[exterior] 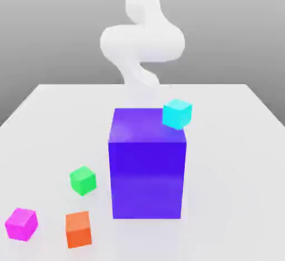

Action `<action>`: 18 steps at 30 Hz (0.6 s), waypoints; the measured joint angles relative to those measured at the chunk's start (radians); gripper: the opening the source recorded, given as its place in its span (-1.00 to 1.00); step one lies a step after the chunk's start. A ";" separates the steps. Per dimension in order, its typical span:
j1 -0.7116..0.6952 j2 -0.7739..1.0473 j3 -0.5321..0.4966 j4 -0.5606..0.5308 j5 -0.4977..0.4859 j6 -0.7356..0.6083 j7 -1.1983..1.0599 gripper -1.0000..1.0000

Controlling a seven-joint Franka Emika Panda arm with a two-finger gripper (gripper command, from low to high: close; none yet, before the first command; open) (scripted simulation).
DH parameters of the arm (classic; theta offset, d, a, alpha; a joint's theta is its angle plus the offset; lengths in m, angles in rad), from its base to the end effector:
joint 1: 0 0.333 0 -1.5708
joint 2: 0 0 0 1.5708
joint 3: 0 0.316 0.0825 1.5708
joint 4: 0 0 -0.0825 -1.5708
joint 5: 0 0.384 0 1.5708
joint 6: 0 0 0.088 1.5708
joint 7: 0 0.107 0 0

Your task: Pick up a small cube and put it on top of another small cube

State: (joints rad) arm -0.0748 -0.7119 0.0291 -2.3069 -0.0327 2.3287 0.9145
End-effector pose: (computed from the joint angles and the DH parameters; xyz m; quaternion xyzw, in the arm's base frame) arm 0.3788 -0.0140 0.6787 -0.8306 0.4254 -0.3357 0.1279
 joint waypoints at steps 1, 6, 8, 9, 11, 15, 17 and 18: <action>-0.029 0.038 0.010 -0.003 -0.017 0.013 0.051 0.00; -0.169 0.217 0.056 -0.017 -0.086 0.069 0.285 0.00; -0.219 0.288 0.067 -0.022 -0.113 0.091 0.377 0.00; -0.241 0.323 0.071 -0.024 -0.127 0.102 0.423 0.00; -0.284 0.394 0.074 -0.030 -0.152 0.123 0.514 0.00; -0.349 0.534 0.062 -0.040 -0.193 0.168 0.688 0.00; -0.381 0.603 0.052 -0.046 -0.202 0.192 0.766 0.00; -0.402 0.636 0.044 -0.049 -0.204 0.204 0.804 0.00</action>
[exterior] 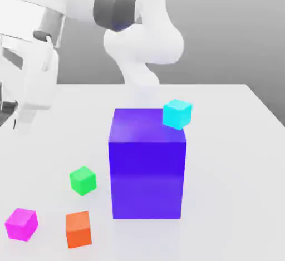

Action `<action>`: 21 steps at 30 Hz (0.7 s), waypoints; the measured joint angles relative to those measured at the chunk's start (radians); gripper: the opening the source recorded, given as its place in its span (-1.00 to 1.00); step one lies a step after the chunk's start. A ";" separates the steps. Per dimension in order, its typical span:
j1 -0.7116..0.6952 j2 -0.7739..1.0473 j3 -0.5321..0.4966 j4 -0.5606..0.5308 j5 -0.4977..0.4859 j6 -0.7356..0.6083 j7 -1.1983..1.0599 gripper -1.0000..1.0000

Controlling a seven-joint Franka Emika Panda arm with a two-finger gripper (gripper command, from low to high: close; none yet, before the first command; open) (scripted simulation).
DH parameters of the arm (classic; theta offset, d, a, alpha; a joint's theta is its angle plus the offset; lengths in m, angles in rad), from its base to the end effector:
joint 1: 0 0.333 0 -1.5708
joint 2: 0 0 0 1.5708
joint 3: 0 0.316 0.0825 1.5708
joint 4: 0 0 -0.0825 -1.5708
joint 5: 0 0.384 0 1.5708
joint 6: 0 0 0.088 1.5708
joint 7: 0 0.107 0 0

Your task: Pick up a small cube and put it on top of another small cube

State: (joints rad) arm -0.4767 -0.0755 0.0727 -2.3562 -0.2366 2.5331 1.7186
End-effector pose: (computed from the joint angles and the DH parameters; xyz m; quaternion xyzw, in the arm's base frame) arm 0.4748 -0.2000 0.3846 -0.5571 0.8170 -0.1487 0.0114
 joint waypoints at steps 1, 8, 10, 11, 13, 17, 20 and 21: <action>-0.013 0.034 -0.007 -0.003 0.001 0.013 0.036 0.00; -0.086 0.258 -0.046 -0.029 0.094 0.111 0.224 0.00; -0.109 0.317 -0.049 -0.037 0.152 0.139 0.255 0.00; -0.121 0.346 -0.047 -0.041 0.186 0.153 0.266 0.00; -0.132 0.415 -0.046 -0.033 0.209 0.201 0.277 0.00; -0.129 0.545 -0.053 -0.008 0.207 0.301 0.285 -1.00; -0.129 0.545 -0.053 -0.008 0.207 0.302 0.286 -1.00; -0.129 0.545 -0.053 -0.008 0.207 0.303 0.286 -1.00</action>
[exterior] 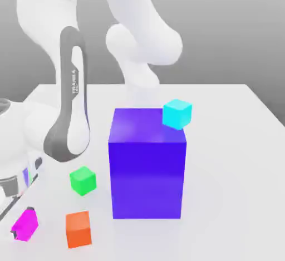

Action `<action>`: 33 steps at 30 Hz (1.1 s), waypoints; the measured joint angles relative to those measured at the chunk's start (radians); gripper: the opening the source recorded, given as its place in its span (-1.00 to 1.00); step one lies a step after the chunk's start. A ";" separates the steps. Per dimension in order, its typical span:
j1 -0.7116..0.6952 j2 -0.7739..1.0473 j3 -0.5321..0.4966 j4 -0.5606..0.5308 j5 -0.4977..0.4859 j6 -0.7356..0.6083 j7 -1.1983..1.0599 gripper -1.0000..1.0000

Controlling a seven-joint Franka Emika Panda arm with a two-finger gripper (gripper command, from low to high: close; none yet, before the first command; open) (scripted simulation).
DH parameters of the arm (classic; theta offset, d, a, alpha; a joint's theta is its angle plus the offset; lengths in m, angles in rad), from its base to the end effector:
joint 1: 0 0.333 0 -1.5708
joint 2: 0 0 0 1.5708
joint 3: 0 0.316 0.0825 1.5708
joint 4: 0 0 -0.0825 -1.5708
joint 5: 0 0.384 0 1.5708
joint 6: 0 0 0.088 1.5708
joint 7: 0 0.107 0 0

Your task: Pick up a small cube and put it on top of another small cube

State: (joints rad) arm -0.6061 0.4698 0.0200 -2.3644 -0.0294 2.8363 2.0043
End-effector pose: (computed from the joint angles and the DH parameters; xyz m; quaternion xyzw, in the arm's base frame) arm 0.4175 -0.2745 0.1296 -0.2845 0.9587 -0.0008 0.0008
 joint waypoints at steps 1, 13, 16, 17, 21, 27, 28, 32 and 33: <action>0.000 0.000 0.000 0.000 0.000 0.001 0.000 -1.00; 0.011 -0.321 -0.009 -0.196 -0.097 -0.149 -0.034 -1.00; 0.010 -0.422 -0.008 -0.294 -0.126 -0.155 -0.074 -1.00; 0.011 -0.457 -0.008 -0.327 -0.128 -0.156 -0.094 -1.00; 0.030 -0.600 -0.021 -0.461 -0.099 -0.156 -0.197 -1.00; 0.105 -0.734 -0.081 -0.622 -0.018 -0.113 -0.356 -1.00; 0.108 -0.707 -0.083 -0.626 -0.014 -0.083 -0.362 -1.00; 0.121 -0.572 -0.092 -0.623 0.001 0.051 -0.375 -1.00; 0.124 -0.536 -0.092 -0.622 0.009 0.085 -0.380 -1.00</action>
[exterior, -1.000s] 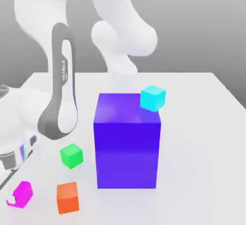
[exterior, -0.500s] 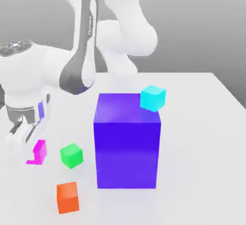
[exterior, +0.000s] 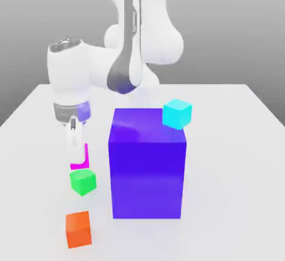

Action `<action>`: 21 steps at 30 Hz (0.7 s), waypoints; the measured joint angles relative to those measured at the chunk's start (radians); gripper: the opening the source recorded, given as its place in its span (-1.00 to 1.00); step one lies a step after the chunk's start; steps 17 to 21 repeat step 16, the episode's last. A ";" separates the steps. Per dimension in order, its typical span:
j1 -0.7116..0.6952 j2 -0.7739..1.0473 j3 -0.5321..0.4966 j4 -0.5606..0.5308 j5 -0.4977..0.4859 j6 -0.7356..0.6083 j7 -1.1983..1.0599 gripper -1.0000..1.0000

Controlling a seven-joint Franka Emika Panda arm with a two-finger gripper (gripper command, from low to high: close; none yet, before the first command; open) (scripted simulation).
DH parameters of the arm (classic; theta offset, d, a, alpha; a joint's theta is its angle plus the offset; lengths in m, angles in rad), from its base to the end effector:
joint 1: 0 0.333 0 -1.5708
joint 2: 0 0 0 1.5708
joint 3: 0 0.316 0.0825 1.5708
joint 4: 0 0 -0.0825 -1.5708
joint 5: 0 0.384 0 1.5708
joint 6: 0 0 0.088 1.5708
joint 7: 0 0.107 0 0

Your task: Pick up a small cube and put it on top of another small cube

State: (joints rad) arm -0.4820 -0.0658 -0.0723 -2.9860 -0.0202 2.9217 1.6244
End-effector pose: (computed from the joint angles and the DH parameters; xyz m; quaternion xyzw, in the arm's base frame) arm 0.2684 -0.1638 0.1903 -0.4718 0.8817 -0.0005 0.0005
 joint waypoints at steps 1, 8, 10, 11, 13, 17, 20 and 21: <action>0.005 0.036 0.000 0.002 0.011 0.035 -0.008 -1.00; 0.019 0.064 -0.003 0.003 0.018 0.060 -0.012 1.00; 0.009 0.025 -0.006 0.001 0.005 0.023 -0.004 1.00; 0.009 -0.005 -0.009 0.000 -0.003 -0.006 0.001 1.00; 0.001 -0.074 -0.007 -0.004 -0.016 -0.071 0.010 1.00; -0.008 -0.181 0.000 -0.009 -0.025 -0.174 0.016 1.00; -0.008 -0.181 0.000 -0.009 -0.025 -0.174 0.016 1.00; -0.008 -0.181 0.000 -0.009 -0.025 -0.174 0.016 1.00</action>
